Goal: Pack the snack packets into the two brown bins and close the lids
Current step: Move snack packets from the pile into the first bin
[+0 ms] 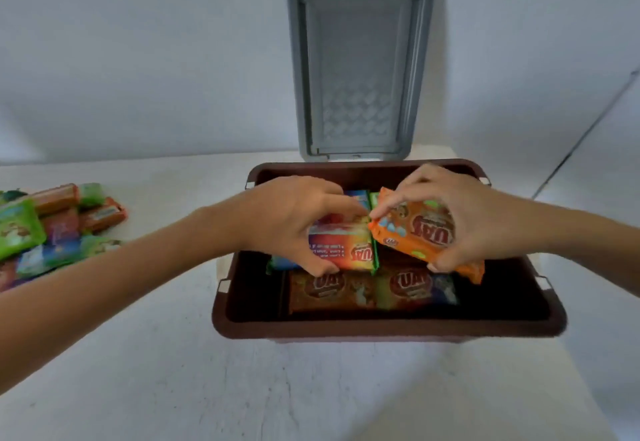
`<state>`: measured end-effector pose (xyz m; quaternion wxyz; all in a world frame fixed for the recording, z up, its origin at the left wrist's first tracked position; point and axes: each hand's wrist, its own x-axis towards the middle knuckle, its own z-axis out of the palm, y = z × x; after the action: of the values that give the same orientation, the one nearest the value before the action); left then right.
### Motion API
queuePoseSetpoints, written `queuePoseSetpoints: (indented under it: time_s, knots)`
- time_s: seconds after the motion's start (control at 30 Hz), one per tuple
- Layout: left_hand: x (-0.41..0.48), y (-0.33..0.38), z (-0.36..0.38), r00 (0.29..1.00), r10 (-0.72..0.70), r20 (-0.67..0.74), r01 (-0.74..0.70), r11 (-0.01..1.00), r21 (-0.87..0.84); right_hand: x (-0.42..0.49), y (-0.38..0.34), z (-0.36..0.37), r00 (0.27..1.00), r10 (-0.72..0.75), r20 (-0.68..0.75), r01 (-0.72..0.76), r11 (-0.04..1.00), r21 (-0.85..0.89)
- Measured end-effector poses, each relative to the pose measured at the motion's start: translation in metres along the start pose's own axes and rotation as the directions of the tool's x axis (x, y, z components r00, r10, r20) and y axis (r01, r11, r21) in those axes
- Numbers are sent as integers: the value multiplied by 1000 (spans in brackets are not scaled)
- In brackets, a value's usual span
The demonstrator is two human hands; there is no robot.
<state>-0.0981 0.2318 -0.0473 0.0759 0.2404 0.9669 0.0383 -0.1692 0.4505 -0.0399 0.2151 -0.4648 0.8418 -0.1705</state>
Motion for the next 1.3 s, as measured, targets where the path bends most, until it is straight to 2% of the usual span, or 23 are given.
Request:
queuePoseSetpoints:
  time_s: [0.1, 0.2, 0.3, 0.5, 0.6, 0.73, 0.87, 1.13, 1.23, 1.3]
  knots:
    - [10, 11, 21, 997, 32, 67, -38, 996, 79, -9, 7, 22, 995, -28, 96, 37, 995, -94]
    - [18, 20, 39, 990, 33, 139, -64, 972, 226, -8, 12, 41, 993, -6, 118, 36, 967, -253]
    - [25, 27, 52, 980, -6, 197, -50, 958, 281, -3, 16, 52, 993, -11, 116, 55, 920, -388]
    - [24, 30, 55, 988, 47, 144, -99, 921, 376, 4, 18, 54, 997, -80, -9, 71, 930, -360]
    - [25, 29, 56, 981, 52, 189, -127, 905, 407, 8, 18, 57, 998, -59, 29, 65, 919, -388]
    - [29, 29, 56, 970, 21, 242, -104, 936, 336, 13, 23, 65, 982, 36, 185, 55, 884, -464]
    - [30, 24, 57, 969, -13, 246, -52, 965, 258, 18, 27, 69, 983, 6, 185, 92, 849, -520]
    - [31, 26, 60, 971, -19, 238, -47, 961, 272, 18, 25, 71, 988, -3, 151, 82, 850, -521]
    - [30, 20, 58, 984, -27, 174, 3, 991, 136, 16, 23, 67, 996, -24, 85, 63, 873, -484]
    - [27, 13, 53, 994, -46, 95, 53, 996, -69, 14, 20, 62, 999, -51, 7, 49, 898, -437]
